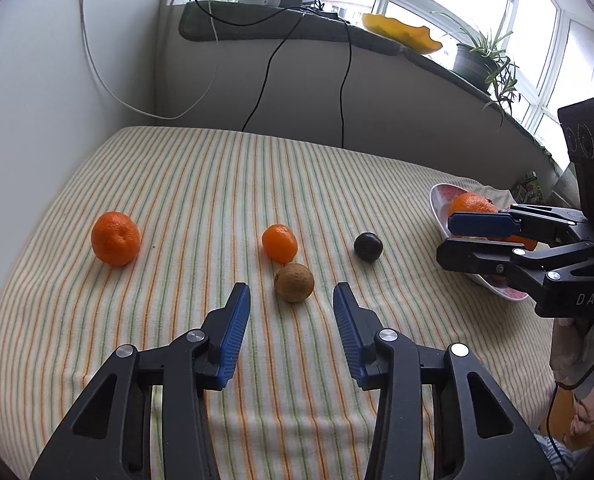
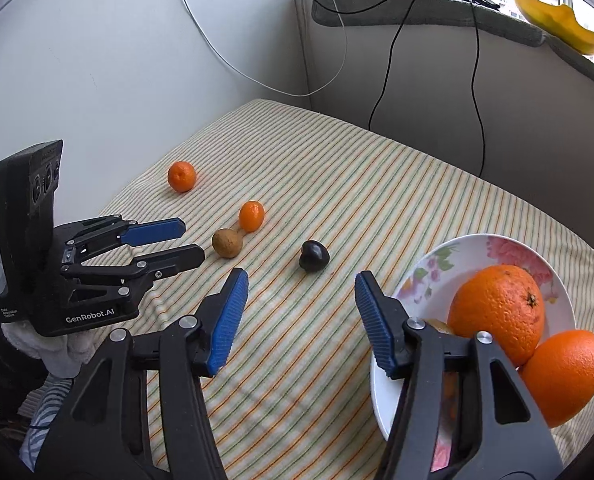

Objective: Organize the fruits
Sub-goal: 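Grasp the second dark plum with the right tool while the left tool grasps a kiwi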

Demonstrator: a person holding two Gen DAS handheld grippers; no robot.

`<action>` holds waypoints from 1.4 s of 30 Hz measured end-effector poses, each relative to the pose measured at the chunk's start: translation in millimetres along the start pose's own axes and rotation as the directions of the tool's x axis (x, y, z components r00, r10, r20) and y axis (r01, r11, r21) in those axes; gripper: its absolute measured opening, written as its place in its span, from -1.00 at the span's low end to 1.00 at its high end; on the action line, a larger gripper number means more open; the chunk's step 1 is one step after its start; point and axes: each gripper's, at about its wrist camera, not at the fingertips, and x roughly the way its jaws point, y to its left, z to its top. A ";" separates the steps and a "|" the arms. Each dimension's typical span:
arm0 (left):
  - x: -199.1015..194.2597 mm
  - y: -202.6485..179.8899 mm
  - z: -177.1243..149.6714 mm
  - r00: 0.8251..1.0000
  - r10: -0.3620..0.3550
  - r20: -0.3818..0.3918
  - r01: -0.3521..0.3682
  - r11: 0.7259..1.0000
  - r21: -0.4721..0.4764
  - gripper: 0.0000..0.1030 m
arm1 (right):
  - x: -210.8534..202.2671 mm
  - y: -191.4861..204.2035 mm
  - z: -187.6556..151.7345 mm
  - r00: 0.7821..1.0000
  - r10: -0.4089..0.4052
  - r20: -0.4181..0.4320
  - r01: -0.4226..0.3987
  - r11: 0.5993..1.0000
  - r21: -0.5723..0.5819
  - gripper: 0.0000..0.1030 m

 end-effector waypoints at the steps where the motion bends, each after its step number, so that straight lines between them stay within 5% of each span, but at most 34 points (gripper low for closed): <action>1: 2.1 -0.4 0.4 1.000 -0.001 -0.004 0.001 1.000 0.002 -0.23 | 5.3 1.4 2.6 1.000 -0.001 -0.010 0.001 1.000 -0.002 0.08; 9: 14.1 1.8 2.6 1.000 -0.009 -0.030 0.009 1.000 0.001 -0.29 | 50.3 8.1 13.3 0.994 -0.059 -0.097 0.056 0.998 -0.032 -0.19; 25: 34.6 2.9 6.9 0.997 0.002 -0.080 -0.002 1.000 0.004 -0.46 | 80.7 12.6 18.9 0.981 -0.117 -0.157 0.103 0.990 -0.092 -0.35; 30: 36.5 -1.6 6.7 0.997 0.001 -0.077 0.000 1.000 0.017 -0.56 | 81.9 10.5 16.9 0.980 -0.126 -0.153 0.114 0.990 -0.089 -0.51; 42: 31.5 -0.3 4.6 0.998 -0.003 -0.061 0.004 1.000 0.007 -0.57 | 73.3 6.9 15.7 0.986 -0.107 -0.130 0.099 0.993 -0.067 -0.53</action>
